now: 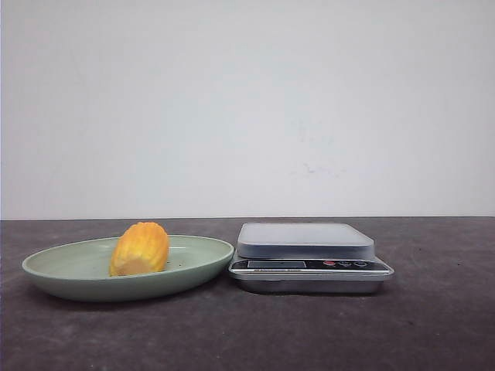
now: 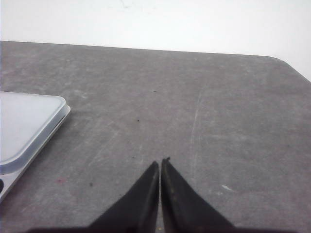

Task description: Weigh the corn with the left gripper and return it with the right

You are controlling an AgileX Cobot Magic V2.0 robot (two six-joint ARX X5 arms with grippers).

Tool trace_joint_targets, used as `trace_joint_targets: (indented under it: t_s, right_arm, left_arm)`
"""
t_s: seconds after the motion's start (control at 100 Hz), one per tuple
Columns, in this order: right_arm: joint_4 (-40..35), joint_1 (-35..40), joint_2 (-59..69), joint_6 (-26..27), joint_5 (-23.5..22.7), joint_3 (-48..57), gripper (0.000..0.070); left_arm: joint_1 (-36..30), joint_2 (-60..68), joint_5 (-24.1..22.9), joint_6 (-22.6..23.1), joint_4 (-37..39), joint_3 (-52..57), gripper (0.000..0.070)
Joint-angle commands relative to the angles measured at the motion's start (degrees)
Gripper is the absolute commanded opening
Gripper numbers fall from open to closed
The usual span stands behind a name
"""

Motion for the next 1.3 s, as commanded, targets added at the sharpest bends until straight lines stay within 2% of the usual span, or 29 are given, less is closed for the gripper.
trace_joint_targets:
  t_s: [0.0, 0.77, 1.03, 1.291]
  right_arm:
    - [0.31, 0.20, -0.20, 0.20, -0.11, -0.09, 0.0000]
    - [0.33, -3.41, -0.20, 0.20, -0.07, -0.09, 0.0000]
    - [0.33, -3.41, -0.20, 0.20, -0.04, -0.09, 0.0000]
    - [0.33, -3.41, -0.20, 0.20, -0.07, -0.09, 0.0000]
  left_arm:
    - [-0.26, 0.31, 0.11, -0.42, -2.86, 1.38, 0.0002]
    - [0.37, 0.63, 0.09, -0.42, -2.86, 1.31, 0.0002]
    - [9.25, 0.66, 0.11, -0.42, -2.86, 1.31, 0.0002]
    - [16.85, 0.61, -2.47, 2.60, -2.78, 0.92, 0.0017]
